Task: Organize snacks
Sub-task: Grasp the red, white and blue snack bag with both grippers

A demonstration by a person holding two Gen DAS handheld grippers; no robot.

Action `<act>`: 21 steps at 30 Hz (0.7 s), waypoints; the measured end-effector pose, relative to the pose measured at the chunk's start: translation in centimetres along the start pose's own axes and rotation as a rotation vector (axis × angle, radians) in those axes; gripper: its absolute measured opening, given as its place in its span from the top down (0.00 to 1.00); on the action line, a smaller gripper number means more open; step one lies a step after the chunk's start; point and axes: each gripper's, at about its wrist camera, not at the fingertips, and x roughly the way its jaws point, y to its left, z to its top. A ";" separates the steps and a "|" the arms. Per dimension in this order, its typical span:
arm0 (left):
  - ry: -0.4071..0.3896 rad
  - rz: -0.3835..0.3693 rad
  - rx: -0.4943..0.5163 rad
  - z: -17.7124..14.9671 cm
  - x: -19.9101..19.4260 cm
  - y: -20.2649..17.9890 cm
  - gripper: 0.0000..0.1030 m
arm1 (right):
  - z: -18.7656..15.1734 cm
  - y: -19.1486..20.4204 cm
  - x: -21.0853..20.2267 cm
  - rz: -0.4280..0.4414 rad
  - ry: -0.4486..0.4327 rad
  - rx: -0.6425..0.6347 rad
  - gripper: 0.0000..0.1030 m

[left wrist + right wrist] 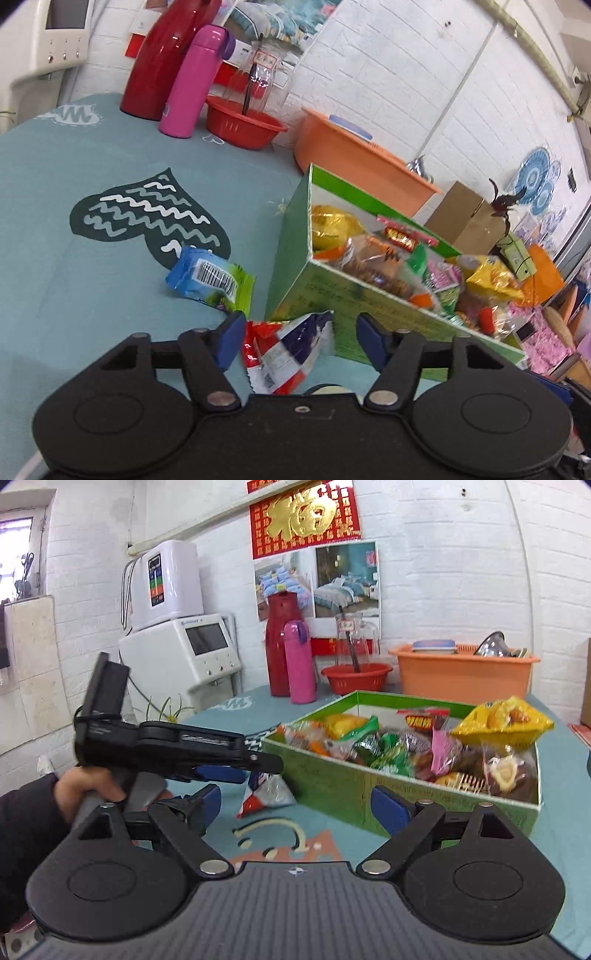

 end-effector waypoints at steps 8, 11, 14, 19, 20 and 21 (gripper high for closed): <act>0.111 -0.090 0.050 -2.2 -0.6 -2.1 0.56 | -1.2 0.1 0.4 0.014 0.068 0.032 0.00; 0.153 -0.174 0.073 -4.1 -1.7 -3.6 0.52 | -1.8 0.2 0.7 0.010 0.106 0.032 0.00; 0.148 -0.195 0.065 -5.3 -3.3 -4.1 0.35 | -2.7 0.2 0.7 0.022 0.146 0.024 0.00; 0.139 -0.236 -0.071 -5.6 -4.7 -2.4 0.19 | -3.2 0.4 1.3 0.034 0.179 0.005 0.00; 0.141 -0.236 -0.077 -5.6 -4.8 -2.3 0.19 | -3.2 0.5 1.6 0.039 0.189 -0.001 0.00; 0.142 -0.232 -0.076 -5.7 -4.8 -2.4 0.19 | -3.2 0.7 1.8 0.045 0.195 -0.008 0.00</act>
